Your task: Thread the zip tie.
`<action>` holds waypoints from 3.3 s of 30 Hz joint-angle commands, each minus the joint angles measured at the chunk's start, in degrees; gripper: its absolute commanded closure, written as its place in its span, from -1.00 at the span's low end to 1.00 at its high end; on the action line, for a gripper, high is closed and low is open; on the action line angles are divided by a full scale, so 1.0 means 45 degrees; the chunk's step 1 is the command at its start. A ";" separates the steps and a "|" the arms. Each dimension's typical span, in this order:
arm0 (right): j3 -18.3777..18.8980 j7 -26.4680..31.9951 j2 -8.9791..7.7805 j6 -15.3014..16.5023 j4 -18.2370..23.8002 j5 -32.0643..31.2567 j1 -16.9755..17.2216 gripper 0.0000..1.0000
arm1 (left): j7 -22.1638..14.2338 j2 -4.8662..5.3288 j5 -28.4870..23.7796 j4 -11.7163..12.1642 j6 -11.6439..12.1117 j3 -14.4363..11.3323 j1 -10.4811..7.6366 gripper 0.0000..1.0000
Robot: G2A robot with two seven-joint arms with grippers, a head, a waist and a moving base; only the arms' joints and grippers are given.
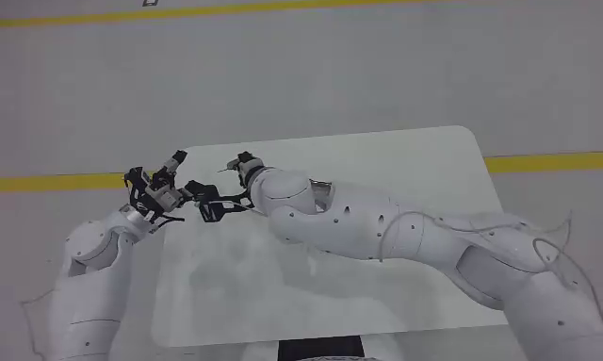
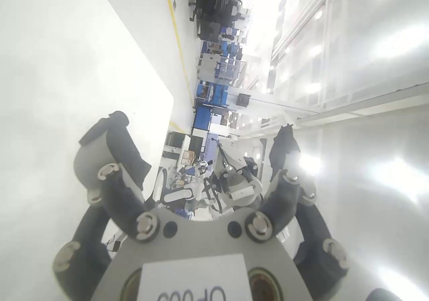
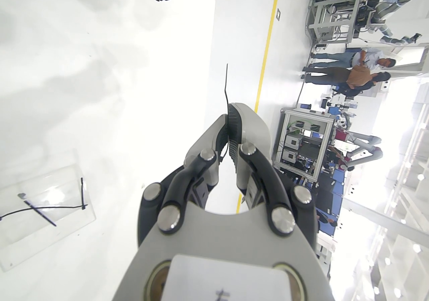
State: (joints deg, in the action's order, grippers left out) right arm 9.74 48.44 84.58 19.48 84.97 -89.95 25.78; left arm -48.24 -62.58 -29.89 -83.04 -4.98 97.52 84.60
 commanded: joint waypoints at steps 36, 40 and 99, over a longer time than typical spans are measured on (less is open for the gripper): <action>0.0000 -0.0168 -0.0016 0.0000 0.0118 0.0000 0.0486 1.00 | -0.2056 0.0192 -0.3013 0.0177 -0.3222 -0.1173 -0.0496 -1.00; 0.0000 -0.0070 -0.0006 0.0000 0.0164 0.0000 0.0457 1.00 | -0.2049 0.0239 -0.3037 0.0073 -0.3222 -0.1257 -0.0599 -1.00; 0.0000 0.0225 -0.0091 0.0000 0.0726 0.0000 0.0934 1.00 | -0.1829 0.1998 -0.5516 -0.0172 -0.3222 -0.3075 -0.0096 0.90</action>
State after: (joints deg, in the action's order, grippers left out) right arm 9.74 49.44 84.16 19.48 88.27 -89.95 29.96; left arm -56.52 -53.68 -54.61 -83.81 -19.48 83.78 84.19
